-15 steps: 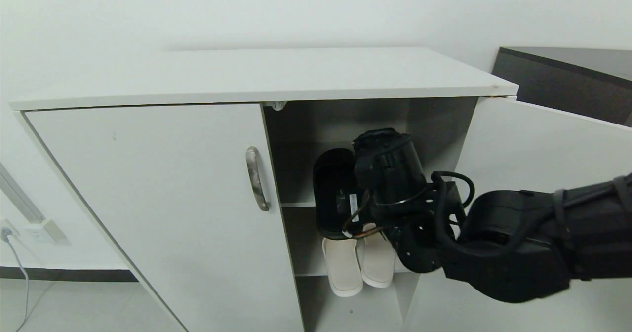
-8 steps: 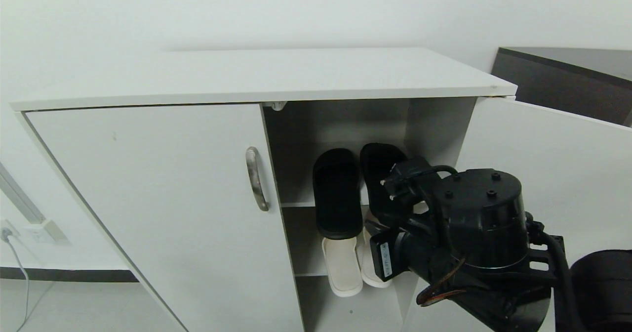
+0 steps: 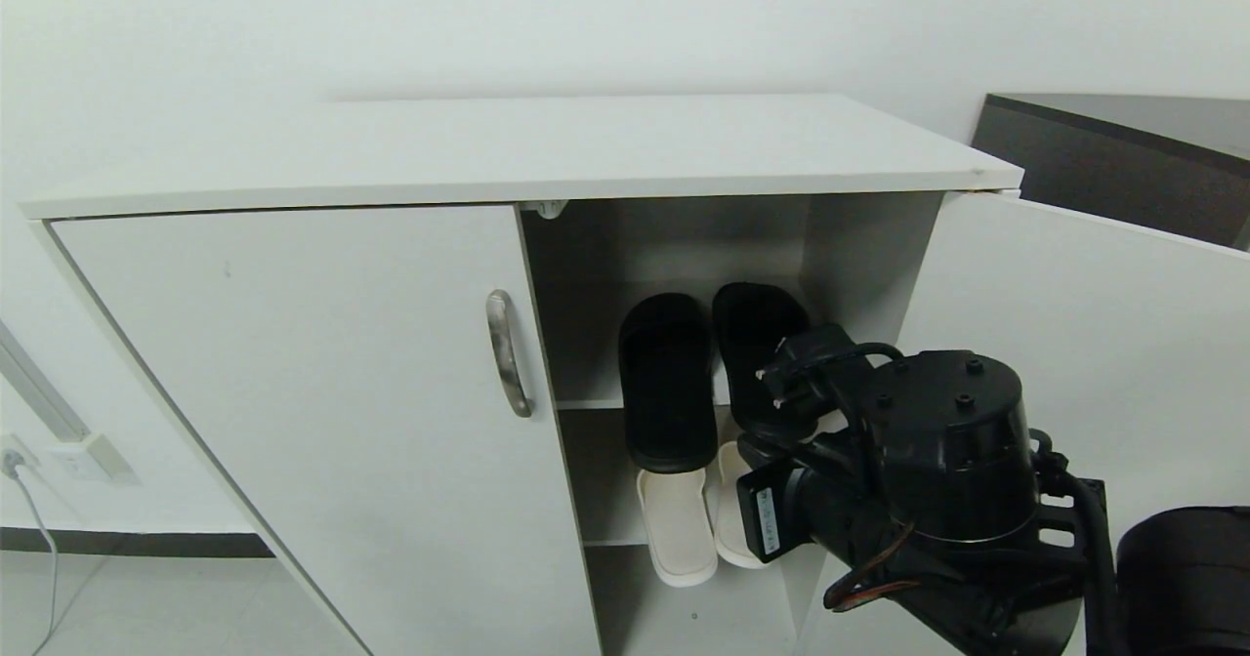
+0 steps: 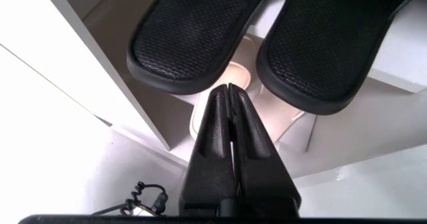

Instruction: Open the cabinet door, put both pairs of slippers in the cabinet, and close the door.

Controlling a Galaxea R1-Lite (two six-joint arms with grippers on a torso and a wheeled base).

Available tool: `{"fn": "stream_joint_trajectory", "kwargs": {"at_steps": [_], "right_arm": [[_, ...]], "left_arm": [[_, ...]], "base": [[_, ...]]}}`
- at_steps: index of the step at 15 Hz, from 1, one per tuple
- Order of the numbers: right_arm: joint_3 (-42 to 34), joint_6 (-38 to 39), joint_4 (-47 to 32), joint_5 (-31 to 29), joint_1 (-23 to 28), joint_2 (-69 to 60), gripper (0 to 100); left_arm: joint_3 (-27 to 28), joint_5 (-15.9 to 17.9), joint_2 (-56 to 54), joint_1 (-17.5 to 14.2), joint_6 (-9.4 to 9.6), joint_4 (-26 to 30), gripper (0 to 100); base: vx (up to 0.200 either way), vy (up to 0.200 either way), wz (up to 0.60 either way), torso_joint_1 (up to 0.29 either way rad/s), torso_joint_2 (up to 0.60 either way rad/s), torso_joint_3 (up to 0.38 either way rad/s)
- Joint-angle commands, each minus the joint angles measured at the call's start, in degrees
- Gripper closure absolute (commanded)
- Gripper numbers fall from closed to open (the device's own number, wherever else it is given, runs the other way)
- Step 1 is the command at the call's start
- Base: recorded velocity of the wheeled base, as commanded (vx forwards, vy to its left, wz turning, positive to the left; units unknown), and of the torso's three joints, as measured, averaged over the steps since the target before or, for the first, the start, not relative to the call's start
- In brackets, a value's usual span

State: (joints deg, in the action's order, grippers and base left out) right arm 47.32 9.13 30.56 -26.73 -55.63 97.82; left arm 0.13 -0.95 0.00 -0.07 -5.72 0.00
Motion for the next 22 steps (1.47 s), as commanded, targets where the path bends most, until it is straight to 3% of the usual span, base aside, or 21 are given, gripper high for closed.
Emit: {"fn": "stream_joint_trajectory", "kwargs": {"at_steps": [1,3,22], "right_arm": [[0.0,0.0,0.0,-0.1,0.0,0.4,100],[-0.2,0.1,0.0,-0.2,0.0,0.4,100],[-2.2,-0.1,4.2,-0.3,0.0,2.5,100]], "left_arm": [[0.0,0.0,0.0,0.0,0.00,0.0,100],[0.0,0.0,0.0,0.0,0.00,0.0,100],[0.0,0.0,0.1,0.0,0.00,0.0,100]], "base": [[0.000,0.000,0.00,0.000,0.00,0.000],[0.000,0.000,0.00,0.000,0.00,0.000],[-0.200,0.000,0.00,0.002,0.00,0.002]]}}
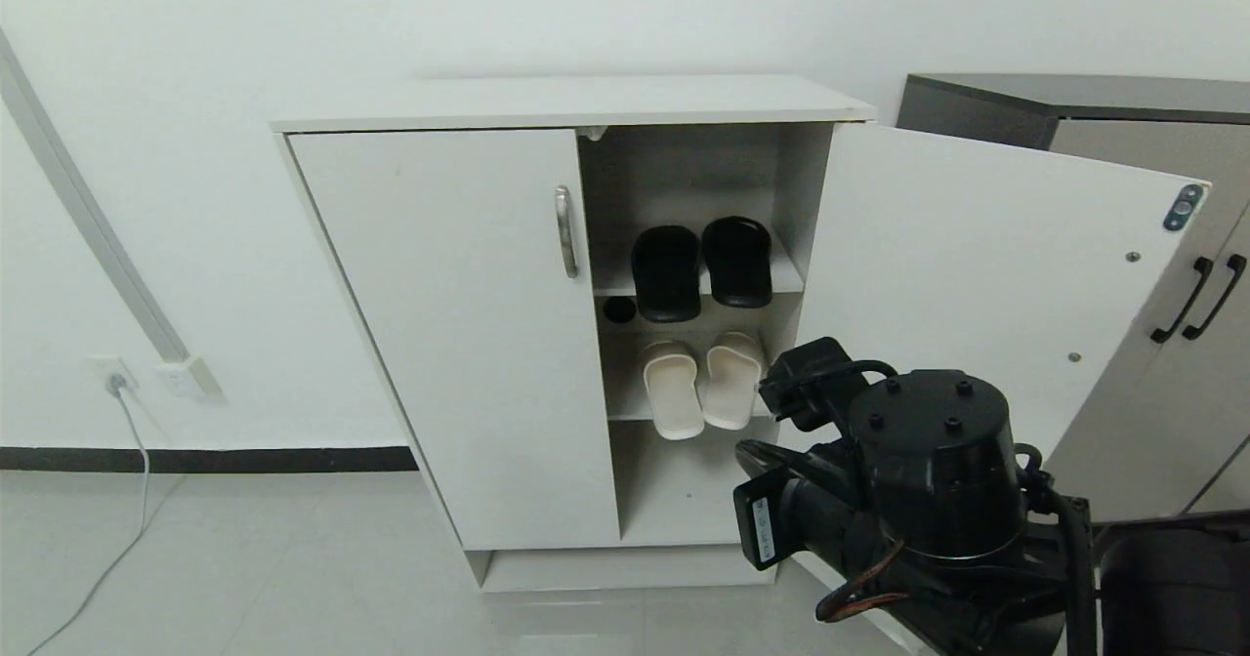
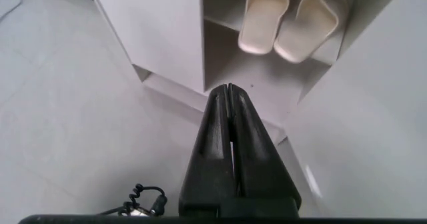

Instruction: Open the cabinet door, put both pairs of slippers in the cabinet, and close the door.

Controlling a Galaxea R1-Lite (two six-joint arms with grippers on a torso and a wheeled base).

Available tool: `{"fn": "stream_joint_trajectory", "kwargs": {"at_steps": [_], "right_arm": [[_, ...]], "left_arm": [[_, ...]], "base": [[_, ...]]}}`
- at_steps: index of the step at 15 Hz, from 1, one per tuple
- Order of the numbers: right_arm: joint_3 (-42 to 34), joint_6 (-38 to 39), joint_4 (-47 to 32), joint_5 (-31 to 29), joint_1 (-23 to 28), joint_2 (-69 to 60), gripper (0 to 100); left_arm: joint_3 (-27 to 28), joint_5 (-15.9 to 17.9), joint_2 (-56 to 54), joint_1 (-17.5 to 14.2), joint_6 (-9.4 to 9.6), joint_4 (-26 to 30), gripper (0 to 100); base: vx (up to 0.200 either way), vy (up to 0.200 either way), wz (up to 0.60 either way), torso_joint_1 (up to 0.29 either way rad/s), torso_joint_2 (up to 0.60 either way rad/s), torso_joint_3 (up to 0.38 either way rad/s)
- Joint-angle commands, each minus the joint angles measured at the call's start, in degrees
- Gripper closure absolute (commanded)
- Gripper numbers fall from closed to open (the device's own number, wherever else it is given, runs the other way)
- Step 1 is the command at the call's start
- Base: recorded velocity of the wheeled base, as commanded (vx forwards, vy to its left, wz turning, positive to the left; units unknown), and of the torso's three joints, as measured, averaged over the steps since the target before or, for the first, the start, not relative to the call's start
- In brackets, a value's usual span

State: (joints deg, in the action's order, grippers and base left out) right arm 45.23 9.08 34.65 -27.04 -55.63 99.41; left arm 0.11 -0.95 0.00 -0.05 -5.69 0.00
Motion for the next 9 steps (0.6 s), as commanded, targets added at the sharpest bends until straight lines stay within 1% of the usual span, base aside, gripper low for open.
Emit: {"fn": "stream_joint_trajectory", "kwargs": {"at_steps": [1,6,9], "right_arm": [[-0.5,0.0,0.2,0.0,0.0,0.9,100],[-1.5,-0.2,0.9,0.4,2.1,2.8,100],[-3.0,-1.0,5.2,1.7,3.0,3.2,100]], "left_arm": [[0.0,0.0,0.0,0.0,-0.02,0.0,100],[0.0,0.0,0.0,0.0,-0.02,0.0,100],[0.1,0.0,0.0,0.0,-0.02,0.0,100]], "base": [[0.000,0.000,0.00,0.000,0.00,0.000],[0.000,0.000,0.00,0.000,0.00,0.000],[0.000,0.000,0.00,0.000,0.00,0.000]]}}
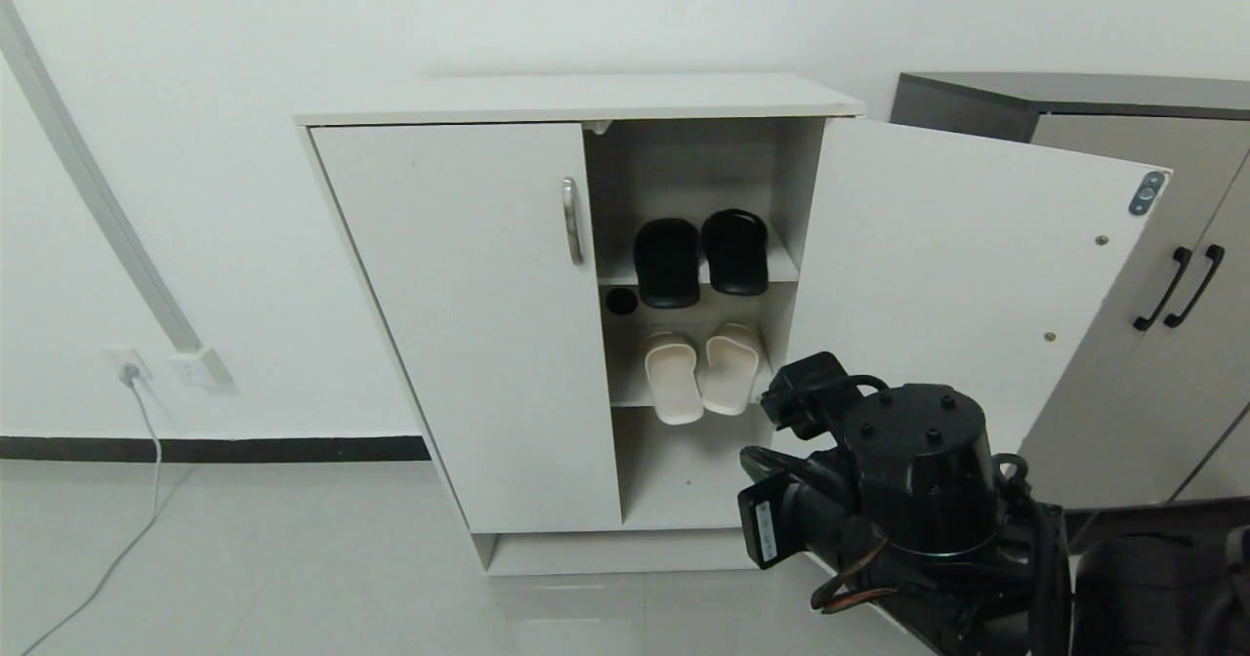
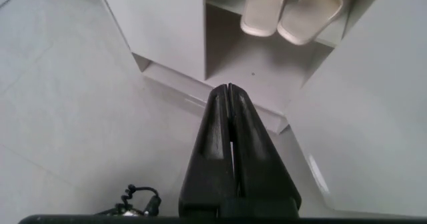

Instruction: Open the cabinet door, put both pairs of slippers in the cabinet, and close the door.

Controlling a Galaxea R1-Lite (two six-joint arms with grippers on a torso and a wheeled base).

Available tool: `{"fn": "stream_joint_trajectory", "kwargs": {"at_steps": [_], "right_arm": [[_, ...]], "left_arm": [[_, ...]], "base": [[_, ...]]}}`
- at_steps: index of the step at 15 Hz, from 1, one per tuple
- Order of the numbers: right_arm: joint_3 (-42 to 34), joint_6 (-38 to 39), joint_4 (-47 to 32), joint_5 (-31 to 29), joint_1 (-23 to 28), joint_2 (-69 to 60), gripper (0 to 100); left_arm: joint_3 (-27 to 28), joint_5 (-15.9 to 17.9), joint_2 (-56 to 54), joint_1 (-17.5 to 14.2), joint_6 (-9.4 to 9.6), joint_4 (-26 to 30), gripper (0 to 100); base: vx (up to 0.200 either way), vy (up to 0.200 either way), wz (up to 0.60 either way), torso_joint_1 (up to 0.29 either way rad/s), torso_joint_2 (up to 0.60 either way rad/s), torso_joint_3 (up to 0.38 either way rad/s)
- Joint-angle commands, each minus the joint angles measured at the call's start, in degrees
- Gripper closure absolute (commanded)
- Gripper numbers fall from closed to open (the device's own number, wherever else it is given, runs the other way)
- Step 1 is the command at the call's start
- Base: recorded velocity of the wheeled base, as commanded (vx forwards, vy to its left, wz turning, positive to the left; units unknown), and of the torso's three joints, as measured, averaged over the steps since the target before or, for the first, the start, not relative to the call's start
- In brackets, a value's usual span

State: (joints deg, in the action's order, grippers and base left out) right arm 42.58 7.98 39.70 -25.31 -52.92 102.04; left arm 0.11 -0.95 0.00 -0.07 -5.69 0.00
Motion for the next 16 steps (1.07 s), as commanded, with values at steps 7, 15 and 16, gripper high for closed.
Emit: {"fn": "stream_joint_trajectory", "kwargs": {"at_steps": [7,15,16], "right_arm": [[-1.8,-1.1,1.5,0.3,1.5,2.0,100],[-1.6,-3.0,5.6,-1.4,1.9,3.3,100],[-1.2,-3.0,6.4,-2.8,2.3,3.9,100]], "left_arm": [[0.1,0.0,0.1,0.0,-0.02,0.0,100],[0.1,0.2,0.0,0.0,-0.02,0.0,100],[0.1,0.2,0.0,0.0,-0.02,0.0,100]], "base": [[0.000,0.000,0.00,0.000,0.00,0.000],[0.000,0.000,0.00,0.008,-0.07,-0.060],[0.000,0.000,0.00,0.051,-0.37,-0.325]]}}
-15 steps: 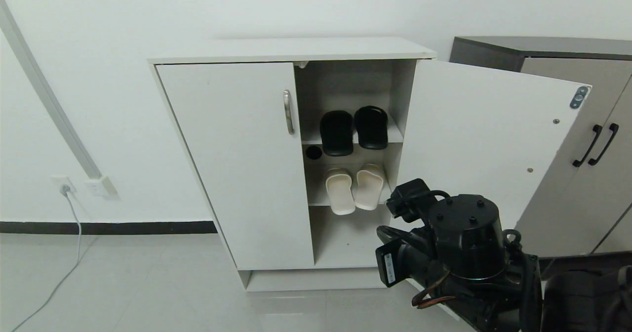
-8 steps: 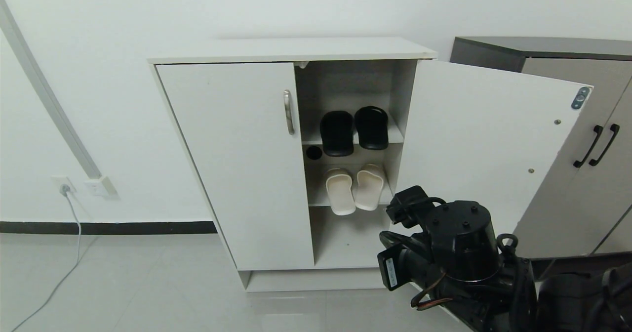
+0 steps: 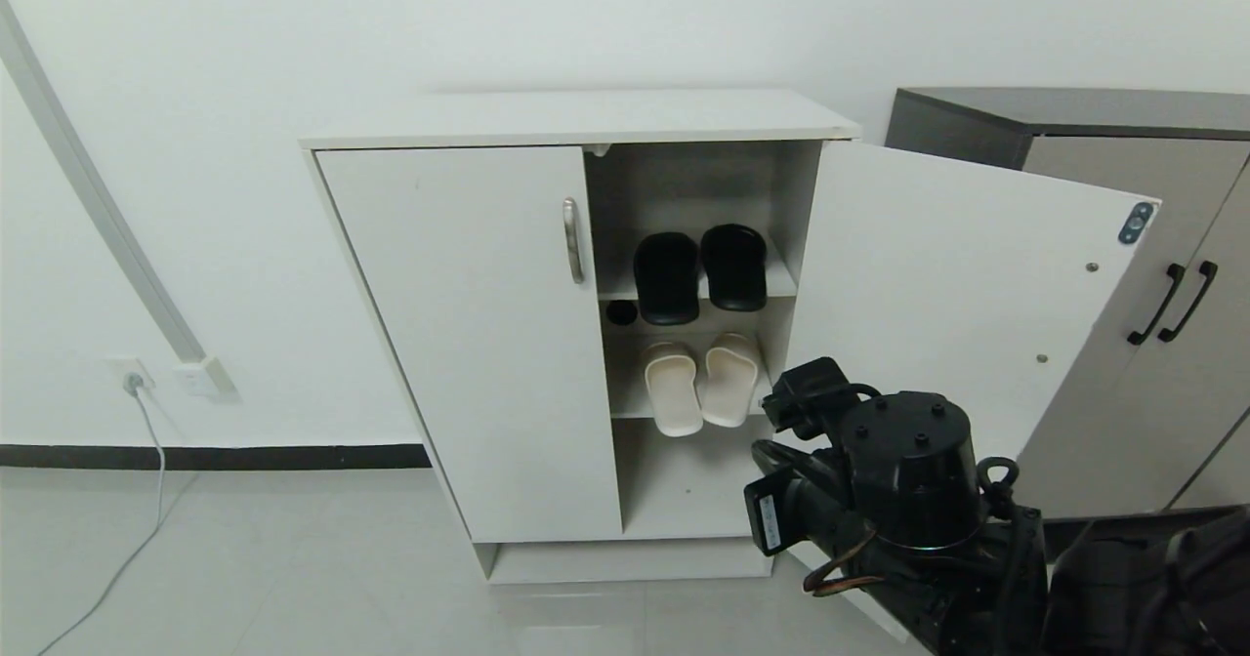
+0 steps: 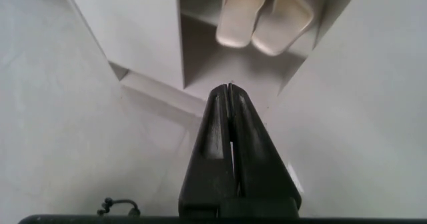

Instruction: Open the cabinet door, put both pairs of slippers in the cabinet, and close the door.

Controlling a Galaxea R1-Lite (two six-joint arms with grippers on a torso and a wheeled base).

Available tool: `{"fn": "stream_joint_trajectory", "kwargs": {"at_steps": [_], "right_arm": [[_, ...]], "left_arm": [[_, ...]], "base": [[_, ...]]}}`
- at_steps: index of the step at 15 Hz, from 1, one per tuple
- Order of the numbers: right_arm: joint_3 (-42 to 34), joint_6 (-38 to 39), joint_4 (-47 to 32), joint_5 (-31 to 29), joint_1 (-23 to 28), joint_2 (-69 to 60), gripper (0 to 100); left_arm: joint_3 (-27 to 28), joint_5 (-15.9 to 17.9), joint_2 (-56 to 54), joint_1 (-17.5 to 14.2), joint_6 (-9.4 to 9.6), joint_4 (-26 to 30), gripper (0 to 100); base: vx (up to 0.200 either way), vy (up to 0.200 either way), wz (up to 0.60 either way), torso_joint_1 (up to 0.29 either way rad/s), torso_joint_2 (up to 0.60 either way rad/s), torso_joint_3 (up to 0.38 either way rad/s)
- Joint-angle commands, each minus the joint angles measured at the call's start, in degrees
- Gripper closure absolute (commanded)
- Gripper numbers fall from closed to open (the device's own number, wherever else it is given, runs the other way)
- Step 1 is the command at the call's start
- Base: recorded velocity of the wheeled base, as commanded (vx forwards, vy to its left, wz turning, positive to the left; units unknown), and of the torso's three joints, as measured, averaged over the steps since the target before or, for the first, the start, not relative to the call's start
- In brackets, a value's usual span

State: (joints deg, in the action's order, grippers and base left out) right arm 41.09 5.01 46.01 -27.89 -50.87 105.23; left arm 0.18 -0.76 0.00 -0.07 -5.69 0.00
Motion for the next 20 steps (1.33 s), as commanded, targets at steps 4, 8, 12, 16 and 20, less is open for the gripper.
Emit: {"fn": "stream_joint_trajectory", "kwargs": {"at_steps": [4,8,12,16,20], "right_arm": [[0.7,-0.4,2.1,-1.2,0.3,1.7,100],[0.7,-0.4,2.1,-1.2,0.3,2.5,100],[0.6,-0.4,2.1,-1.2,0.3,2.6,100],[0.6,-0.4,2.2,-1.3,0.3,2.5,100],[0.5,-0.4,2.2,-1.3,0.3,2.5,100]], "left_arm": [[0.0,0.0,0.0,0.0,-0.02,0.0,100],[-0.1,0.0,0.0,-0.1,-0.02,0.0,100],[-0.1,-0.1,0.0,0.0,-0.02,0.0,100],[0.0,-0.1,0.1,0.0,-0.02,0.0,100],[-0.1,0.0,0.0,0.0,-0.02,0.0,100]], "base": [[0.000,0.000,0.00,0.096,-0.43,-0.338],[0.000,0.000,0.00,0.135,-0.46,-0.334],[0.000,0.000,0.00,0.164,-0.48,-0.317],[0.000,0.000,0.00,0.187,-0.50,-0.312],[0.000,0.000,0.00,0.211,-0.53,-0.316]]}}
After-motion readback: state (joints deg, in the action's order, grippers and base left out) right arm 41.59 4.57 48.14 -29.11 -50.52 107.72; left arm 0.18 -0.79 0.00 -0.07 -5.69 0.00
